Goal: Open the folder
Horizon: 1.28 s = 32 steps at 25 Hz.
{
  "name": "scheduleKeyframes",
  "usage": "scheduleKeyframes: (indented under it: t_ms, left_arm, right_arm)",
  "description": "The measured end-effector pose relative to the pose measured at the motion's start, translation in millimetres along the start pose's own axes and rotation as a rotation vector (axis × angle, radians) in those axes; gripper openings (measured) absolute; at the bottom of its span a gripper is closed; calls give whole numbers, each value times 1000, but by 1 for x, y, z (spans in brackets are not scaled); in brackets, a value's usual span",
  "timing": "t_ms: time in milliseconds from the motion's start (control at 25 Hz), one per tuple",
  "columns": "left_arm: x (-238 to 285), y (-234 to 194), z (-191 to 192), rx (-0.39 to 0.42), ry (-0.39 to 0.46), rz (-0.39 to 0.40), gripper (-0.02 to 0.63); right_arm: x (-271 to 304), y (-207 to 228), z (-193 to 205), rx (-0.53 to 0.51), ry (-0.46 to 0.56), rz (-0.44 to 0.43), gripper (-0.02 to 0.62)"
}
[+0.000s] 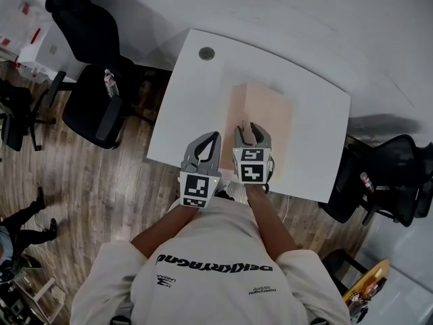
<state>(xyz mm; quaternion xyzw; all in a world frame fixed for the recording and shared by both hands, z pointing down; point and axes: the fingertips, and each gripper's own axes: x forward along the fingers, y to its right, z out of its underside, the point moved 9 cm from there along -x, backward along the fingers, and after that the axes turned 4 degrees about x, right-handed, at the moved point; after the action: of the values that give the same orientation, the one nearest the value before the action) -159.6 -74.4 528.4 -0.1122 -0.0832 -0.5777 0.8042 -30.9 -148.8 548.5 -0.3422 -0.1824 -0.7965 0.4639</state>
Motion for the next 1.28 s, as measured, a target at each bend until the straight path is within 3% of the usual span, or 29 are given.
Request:
scheduleKeyframes:
  t_ms: [480, 1280]
  left_arm:
    - [-1, -8, 5, -5, -3, 15, -8]
    - [6, 5, 14, 6, -34, 80, -8]
  right_arm:
    - [18, -6, 9, -26, -63, 80, 175]
    - [-19, 15, 2, 70, 29, 139, 112]
